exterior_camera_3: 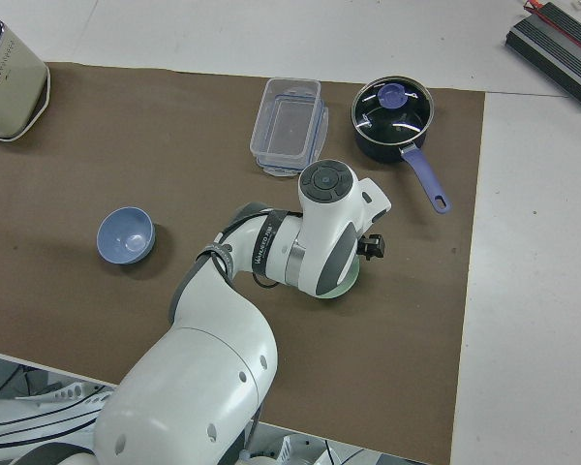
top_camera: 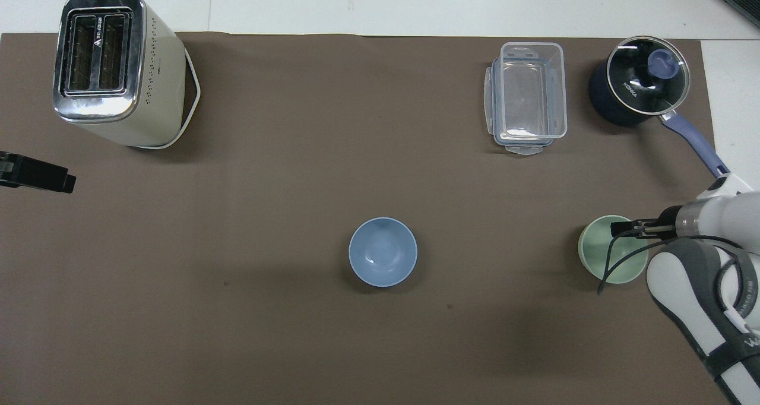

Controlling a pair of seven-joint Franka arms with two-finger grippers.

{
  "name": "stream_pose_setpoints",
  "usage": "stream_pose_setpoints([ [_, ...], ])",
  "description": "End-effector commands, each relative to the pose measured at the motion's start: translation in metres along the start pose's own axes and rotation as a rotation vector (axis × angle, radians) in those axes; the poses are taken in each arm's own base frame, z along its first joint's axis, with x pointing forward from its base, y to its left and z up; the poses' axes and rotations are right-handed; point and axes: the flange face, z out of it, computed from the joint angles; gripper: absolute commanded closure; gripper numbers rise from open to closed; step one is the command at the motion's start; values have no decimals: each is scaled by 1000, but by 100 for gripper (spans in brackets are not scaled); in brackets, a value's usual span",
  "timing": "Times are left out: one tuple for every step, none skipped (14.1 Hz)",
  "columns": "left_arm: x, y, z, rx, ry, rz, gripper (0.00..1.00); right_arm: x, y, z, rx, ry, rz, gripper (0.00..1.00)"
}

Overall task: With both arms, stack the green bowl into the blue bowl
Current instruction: 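Grasp the green bowl rim with the right gripper and lift it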

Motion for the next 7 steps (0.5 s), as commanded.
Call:
stream_pose_setpoints([
  [-6,-3,-3,8,-8,3,0,-3,9,1,10,14,-27,22],
  [-6,-3,-3,8,-8,3,0,-3,9,1,10,14,-47,53],
  [-6,-3,-3,8,-8,1,0,-4,11,2,10,13,-53,81],
  [-6,-4,-3,8,-9,1,0,-4,12,2,13,10,-36,100],
  [-6,-3,-3,8,-8,1,0,-4,12,2,24,11,-24,100],
  [-6,-3,-3,8,-10,3,0,-4,12,1,30,10,-18,100],
  [-6,-3,-3,8,-8,3,0,-3,12,3,31,7,-23,100],
])
